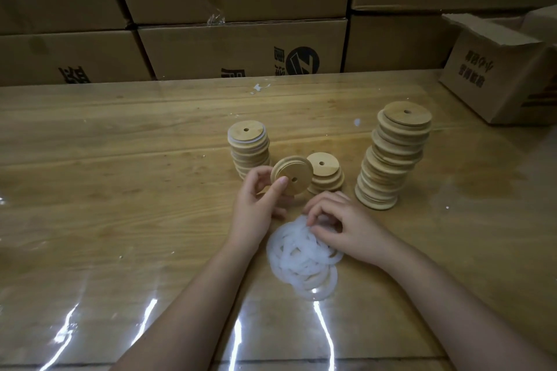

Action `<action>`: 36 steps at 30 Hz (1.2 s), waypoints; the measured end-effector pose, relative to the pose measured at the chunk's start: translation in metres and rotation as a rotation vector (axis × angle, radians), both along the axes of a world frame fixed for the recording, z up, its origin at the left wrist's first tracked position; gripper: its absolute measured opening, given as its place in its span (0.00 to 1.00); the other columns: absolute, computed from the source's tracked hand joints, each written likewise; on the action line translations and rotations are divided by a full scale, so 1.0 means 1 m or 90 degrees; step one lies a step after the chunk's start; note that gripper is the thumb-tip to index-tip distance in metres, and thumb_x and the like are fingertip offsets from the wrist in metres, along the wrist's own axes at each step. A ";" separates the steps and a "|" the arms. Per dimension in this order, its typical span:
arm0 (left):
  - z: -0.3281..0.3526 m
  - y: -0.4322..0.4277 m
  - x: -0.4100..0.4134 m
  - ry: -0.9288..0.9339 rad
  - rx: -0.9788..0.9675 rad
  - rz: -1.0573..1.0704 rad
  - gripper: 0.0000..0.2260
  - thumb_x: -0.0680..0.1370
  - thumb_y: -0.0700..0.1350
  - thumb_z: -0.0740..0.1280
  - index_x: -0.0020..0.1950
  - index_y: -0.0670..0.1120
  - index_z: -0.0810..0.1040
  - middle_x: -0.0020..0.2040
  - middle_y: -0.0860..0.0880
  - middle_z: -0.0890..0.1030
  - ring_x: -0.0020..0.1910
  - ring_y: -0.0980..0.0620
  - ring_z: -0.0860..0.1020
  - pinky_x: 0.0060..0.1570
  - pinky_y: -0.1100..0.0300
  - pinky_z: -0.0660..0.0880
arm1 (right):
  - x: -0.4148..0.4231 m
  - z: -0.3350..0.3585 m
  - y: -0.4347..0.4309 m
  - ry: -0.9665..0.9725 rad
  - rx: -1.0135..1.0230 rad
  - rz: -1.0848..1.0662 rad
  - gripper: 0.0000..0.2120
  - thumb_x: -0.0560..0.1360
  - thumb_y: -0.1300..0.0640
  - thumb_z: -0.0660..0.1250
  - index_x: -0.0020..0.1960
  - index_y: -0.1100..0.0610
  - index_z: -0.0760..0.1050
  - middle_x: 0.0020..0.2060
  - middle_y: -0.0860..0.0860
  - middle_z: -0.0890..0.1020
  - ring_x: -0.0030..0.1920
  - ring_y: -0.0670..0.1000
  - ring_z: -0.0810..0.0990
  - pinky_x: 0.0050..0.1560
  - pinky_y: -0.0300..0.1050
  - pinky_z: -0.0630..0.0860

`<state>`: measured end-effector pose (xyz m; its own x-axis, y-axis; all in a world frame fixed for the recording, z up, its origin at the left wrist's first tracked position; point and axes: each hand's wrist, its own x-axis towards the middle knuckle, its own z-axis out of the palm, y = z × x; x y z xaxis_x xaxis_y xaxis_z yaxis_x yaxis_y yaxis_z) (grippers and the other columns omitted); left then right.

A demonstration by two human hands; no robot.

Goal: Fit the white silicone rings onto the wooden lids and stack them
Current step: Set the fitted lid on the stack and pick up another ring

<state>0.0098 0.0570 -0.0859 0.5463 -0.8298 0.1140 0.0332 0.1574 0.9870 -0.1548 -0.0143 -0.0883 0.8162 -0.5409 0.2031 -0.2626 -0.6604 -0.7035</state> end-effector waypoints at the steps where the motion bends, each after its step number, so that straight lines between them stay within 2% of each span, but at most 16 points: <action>1: -0.001 -0.001 0.000 0.006 -0.004 0.003 0.06 0.76 0.39 0.67 0.48 0.49 0.74 0.44 0.49 0.82 0.35 0.48 0.82 0.26 0.60 0.75 | 0.001 -0.001 0.000 -0.002 -0.009 0.002 0.08 0.71 0.61 0.69 0.43 0.48 0.75 0.49 0.42 0.78 0.53 0.44 0.72 0.53 0.33 0.66; 6: -0.004 -0.001 0.000 -0.017 -0.012 -0.007 0.05 0.76 0.41 0.68 0.49 0.50 0.75 0.43 0.51 0.82 0.35 0.48 0.82 0.28 0.60 0.77 | -0.001 -0.001 -0.002 -0.037 0.064 -0.017 0.05 0.72 0.61 0.68 0.43 0.51 0.76 0.44 0.44 0.80 0.48 0.45 0.76 0.49 0.40 0.73; 8: -0.004 0.000 0.000 -0.023 -0.008 -0.019 0.05 0.76 0.42 0.68 0.49 0.51 0.75 0.44 0.51 0.82 0.36 0.47 0.83 0.28 0.60 0.77 | -0.002 0.000 -0.002 -0.055 0.100 -0.021 0.04 0.72 0.61 0.69 0.44 0.53 0.76 0.43 0.46 0.80 0.45 0.45 0.77 0.46 0.39 0.73; 12: -0.002 0.000 -0.001 -0.052 0.000 -0.040 0.06 0.76 0.40 0.67 0.50 0.50 0.74 0.43 0.51 0.80 0.36 0.46 0.82 0.29 0.60 0.77 | -0.001 0.002 -0.002 -0.097 0.034 -0.048 0.08 0.70 0.65 0.70 0.42 0.54 0.76 0.40 0.46 0.79 0.45 0.46 0.75 0.46 0.36 0.70; 16: 0.000 0.001 -0.002 -0.063 -0.007 -0.044 0.09 0.75 0.37 0.69 0.52 0.49 0.75 0.43 0.52 0.81 0.37 0.44 0.80 0.31 0.56 0.77 | 0.000 0.002 0.001 -0.172 0.106 -0.084 0.10 0.71 0.67 0.70 0.42 0.51 0.77 0.37 0.45 0.78 0.37 0.43 0.75 0.39 0.32 0.70; 19: 0.002 0.003 -0.002 -0.091 0.002 -0.030 0.09 0.73 0.37 0.71 0.50 0.49 0.78 0.42 0.53 0.80 0.36 0.51 0.76 0.32 0.61 0.76 | 0.002 0.003 0.003 -0.266 0.164 -0.130 0.12 0.72 0.67 0.69 0.44 0.50 0.77 0.39 0.46 0.80 0.38 0.44 0.76 0.41 0.35 0.73; 22: 0.002 0.005 0.000 -0.139 0.016 -0.043 0.09 0.73 0.39 0.72 0.49 0.51 0.80 0.40 0.57 0.80 0.35 0.55 0.75 0.33 0.62 0.76 | 0.001 0.005 0.005 -0.307 0.135 -0.136 0.11 0.73 0.67 0.68 0.46 0.51 0.77 0.40 0.49 0.80 0.38 0.49 0.79 0.41 0.43 0.77; 25: 0.002 0.007 0.004 -0.256 0.031 -0.052 0.10 0.72 0.40 0.73 0.51 0.50 0.81 0.43 0.55 0.81 0.36 0.58 0.74 0.38 0.62 0.74 | 0.001 0.004 0.005 -0.302 0.113 -0.155 0.09 0.73 0.65 0.68 0.44 0.52 0.77 0.38 0.49 0.80 0.37 0.51 0.78 0.41 0.47 0.77; 27: 0.001 0.008 0.005 -0.304 0.036 -0.061 0.10 0.72 0.40 0.73 0.52 0.48 0.82 0.45 0.52 0.80 0.36 0.60 0.72 0.40 0.66 0.71 | 0.001 0.003 0.004 -0.289 0.095 -0.164 0.07 0.73 0.64 0.68 0.43 0.53 0.76 0.37 0.48 0.79 0.37 0.49 0.77 0.40 0.44 0.75; 30: 0.000 0.006 0.004 -0.303 0.040 -0.064 0.10 0.72 0.40 0.73 0.52 0.49 0.82 0.44 0.55 0.78 0.35 0.61 0.71 0.40 0.67 0.70 | 0.003 0.003 0.003 -0.293 0.027 -0.165 0.04 0.72 0.66 0.69 0.42 0.58 0.76 0.40 0.49 0.77 0.38 0.45 0.75 0.40 0.36 0.72; 33: -0.002 0.005 0.003 -0.298 0.032 -0.061 0.11 0.72 0.42 0.73 0.53 0.52 0.81 0.44 0.55 0.79 0.35 0.59 0.72 0.40 0.62 0.73 | 0.004 0.002 0.002 -0.294 -0.010 -0.176 0.03 0.71 0.66 0.70 0.41 0.62 0.76 0.44 0.51 0.76 0.39 0.46 0.76 0.40 0.34 0.73; 36: -0.002 0.006 0.002 -0.284 0.021 -0.060 0.10 0.70 0.47 0.72 0.49 0.60 0.79 0.42 0.59 0.80 0.34 0.57 0.74 0.37 0.60 0.74 | 0.005 0.000 0.001 -0.289 -0.010 -0.194 0.03 0.71 0.65 0.70 0.41 0.62 0.76 0.47 0.51 0.77 0.39 0.47 0.76 0.40 0.34 0.73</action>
